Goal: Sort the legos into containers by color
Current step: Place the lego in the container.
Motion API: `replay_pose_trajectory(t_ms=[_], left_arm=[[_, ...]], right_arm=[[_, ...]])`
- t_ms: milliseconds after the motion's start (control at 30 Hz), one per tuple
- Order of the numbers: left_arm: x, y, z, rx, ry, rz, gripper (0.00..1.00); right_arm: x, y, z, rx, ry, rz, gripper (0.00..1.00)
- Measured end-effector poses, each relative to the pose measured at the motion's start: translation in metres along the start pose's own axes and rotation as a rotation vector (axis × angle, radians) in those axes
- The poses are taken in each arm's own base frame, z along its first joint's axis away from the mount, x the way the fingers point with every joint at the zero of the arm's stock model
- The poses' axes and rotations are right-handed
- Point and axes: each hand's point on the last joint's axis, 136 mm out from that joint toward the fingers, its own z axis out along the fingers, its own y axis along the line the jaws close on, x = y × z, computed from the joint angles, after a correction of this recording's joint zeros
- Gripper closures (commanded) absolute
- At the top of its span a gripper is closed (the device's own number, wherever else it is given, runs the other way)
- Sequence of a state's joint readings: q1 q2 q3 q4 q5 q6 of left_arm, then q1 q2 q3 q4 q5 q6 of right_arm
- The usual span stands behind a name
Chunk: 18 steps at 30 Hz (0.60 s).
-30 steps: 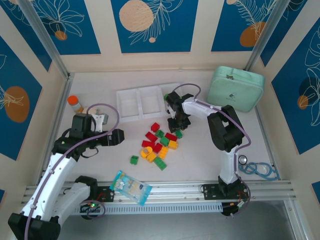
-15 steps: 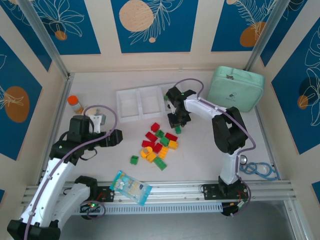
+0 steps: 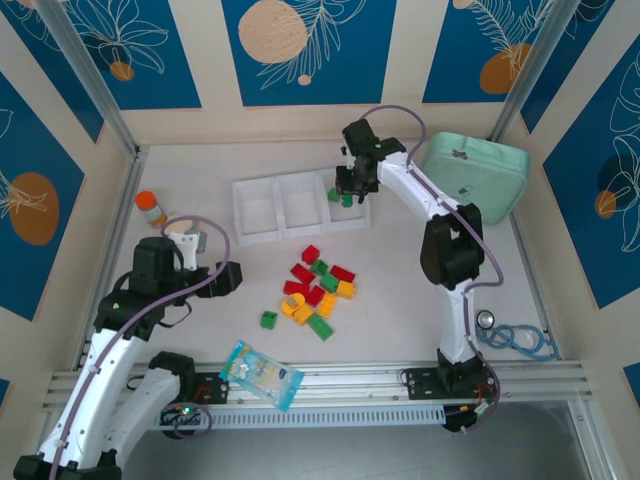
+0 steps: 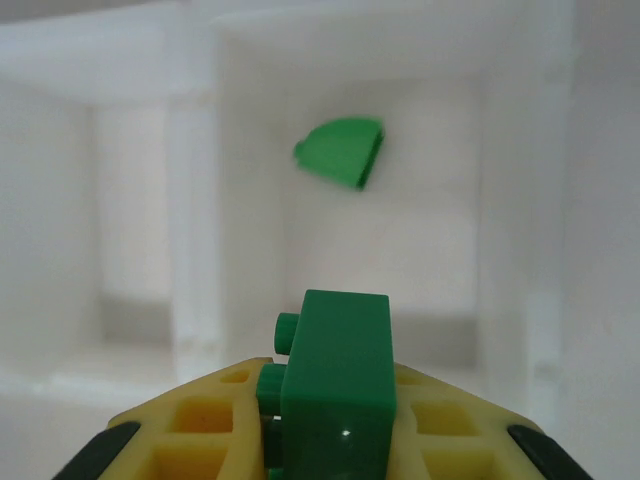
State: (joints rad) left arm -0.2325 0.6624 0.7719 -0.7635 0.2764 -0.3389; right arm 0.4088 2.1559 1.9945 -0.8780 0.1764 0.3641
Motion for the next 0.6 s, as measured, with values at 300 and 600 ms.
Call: replay_pose_trajectory(t_ms=[300, 600], left_arm=[[0.003, -0.008, 0.001, 0.049, 0.023, 0.005, 0.01], [0.006, -0.035, -0.002, 0.206, 0.045, 0.033, 0.01]], right_arm=[[-0.019, -0.011, 0.040, 0.020, 0.038, 0.026, 0.77], [-0.021, -0.005, 0.041, 0.026, 0.054, 0.040, 0.32]])
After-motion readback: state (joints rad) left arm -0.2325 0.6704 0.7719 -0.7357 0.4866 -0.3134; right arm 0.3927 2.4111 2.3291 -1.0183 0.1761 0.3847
